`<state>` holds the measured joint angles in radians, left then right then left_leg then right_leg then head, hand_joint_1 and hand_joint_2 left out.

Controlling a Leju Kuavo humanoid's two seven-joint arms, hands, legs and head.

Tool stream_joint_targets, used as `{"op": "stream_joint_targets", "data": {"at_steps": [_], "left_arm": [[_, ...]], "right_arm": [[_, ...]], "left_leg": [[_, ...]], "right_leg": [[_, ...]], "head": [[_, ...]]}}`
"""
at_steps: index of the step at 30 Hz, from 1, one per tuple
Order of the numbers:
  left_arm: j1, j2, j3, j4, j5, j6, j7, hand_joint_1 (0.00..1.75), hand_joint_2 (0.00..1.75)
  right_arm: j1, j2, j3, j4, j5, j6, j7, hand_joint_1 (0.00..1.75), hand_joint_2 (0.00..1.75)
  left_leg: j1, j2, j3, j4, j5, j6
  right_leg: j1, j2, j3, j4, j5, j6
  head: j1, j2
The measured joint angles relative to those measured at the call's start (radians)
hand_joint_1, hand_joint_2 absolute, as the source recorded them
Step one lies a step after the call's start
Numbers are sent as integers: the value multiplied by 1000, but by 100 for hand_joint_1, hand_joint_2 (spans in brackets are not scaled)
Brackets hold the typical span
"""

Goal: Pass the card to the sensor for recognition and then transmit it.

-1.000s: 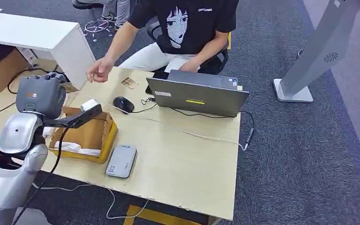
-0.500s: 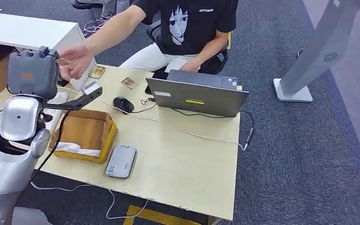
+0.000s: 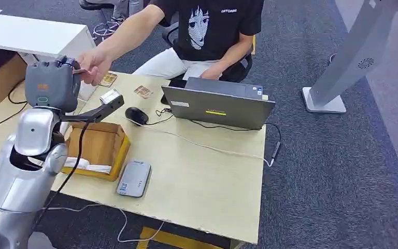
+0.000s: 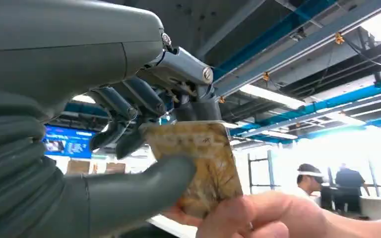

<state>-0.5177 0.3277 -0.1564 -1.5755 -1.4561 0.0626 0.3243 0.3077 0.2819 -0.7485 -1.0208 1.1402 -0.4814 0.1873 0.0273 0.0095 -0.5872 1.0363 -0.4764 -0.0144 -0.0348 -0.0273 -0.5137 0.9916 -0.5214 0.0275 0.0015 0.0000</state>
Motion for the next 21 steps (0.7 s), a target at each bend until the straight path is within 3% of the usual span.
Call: {"op": "stream_joint_targets", "data": {"at_steps": [9, 21], "left_arm": [[25, -40, 0, 0, 30, 18, -3, 0, 175], [28, -51, 0, -7, 40, 26, -29, 0, 175]], "right_arm": [[-2, 0, -5, 8, 18, 0, -2, 0, 175], [-6, 0, -10, 15, 45, 0, -21, 0, 175]], "left_leg": [[0, 0, 0, 0, 0, 0], [0, 0, 0, 0, 0, 0]], "right_leg": [[0, 0, 0, 0, 0, 0], [0, 0, 0, 0, 0, 0]], "head": [[0, 0], [0, 0]]}}
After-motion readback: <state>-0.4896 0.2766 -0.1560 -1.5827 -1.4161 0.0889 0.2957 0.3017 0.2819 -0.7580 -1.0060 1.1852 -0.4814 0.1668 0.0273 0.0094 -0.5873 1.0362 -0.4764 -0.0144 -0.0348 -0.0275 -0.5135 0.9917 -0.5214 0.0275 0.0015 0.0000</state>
